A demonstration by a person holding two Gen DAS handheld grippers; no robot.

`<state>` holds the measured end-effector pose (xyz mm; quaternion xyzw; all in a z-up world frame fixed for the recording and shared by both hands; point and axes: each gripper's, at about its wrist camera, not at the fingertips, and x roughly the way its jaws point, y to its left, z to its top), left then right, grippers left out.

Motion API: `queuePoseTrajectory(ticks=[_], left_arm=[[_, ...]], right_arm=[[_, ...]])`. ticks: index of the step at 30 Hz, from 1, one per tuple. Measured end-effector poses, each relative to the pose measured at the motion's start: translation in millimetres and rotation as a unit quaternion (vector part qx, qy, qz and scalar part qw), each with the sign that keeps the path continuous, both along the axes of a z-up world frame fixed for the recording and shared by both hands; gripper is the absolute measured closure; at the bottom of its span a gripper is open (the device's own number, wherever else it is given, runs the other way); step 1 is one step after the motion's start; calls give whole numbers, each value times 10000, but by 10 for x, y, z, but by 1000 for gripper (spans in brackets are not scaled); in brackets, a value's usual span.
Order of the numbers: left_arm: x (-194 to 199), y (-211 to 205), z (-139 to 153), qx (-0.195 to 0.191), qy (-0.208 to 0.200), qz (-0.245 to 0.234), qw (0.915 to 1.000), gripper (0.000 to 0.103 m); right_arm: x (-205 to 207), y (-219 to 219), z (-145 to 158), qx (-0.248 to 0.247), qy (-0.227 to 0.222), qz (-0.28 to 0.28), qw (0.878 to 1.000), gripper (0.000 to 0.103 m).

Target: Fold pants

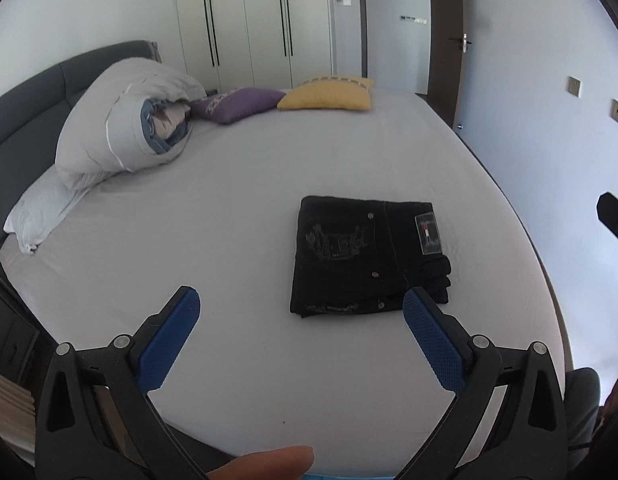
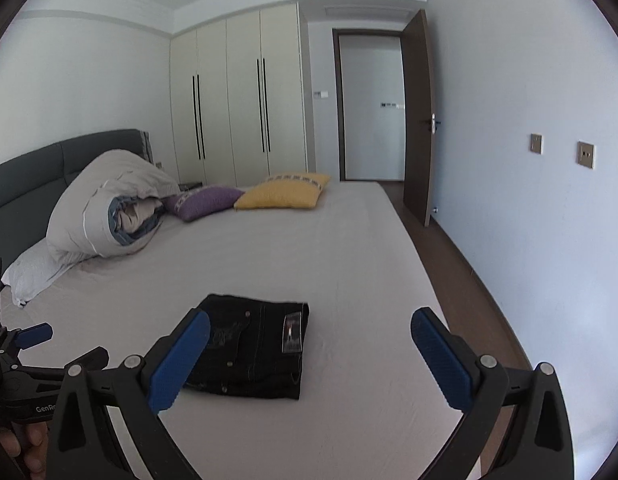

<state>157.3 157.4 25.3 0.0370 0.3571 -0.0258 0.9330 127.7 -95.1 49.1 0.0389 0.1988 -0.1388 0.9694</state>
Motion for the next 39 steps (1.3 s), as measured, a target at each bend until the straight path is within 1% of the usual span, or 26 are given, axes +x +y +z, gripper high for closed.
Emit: queuePoseTrajectory(ticks=[3,4,5,6,11,16,19,39], left_arm=[[112,20,-171,-128,224,113,9996,0],[270,11,-284,-120,260,149,9995,0],[275,12,-315,-103,289,170,9994,0],[427,-3,-382,-101,317,166,9993,0],[537,-2,-428,-138,425,171,9989,0],[569,10,-433,-142,445,164,9988,0],[542,16,-404,-123,429,170,9989,0],[594,-8,-502,-114,514,182,9984,0]], right_arm=[[76,7,-190,118,296,-3,9995,0],[90,18,-226,136,372,-13,9992,0],[110,25,-267,150,441,-12,9989,0],[114,40,-288,157,491,-3,9987,0],[207,95,-415,133,821,22,9965,0],[257,146,-496,93,1057,79,9943,0],[260,170,-519,98,1118,116,9936,0],[246,203,-592,213,1274,214,9914,0]])
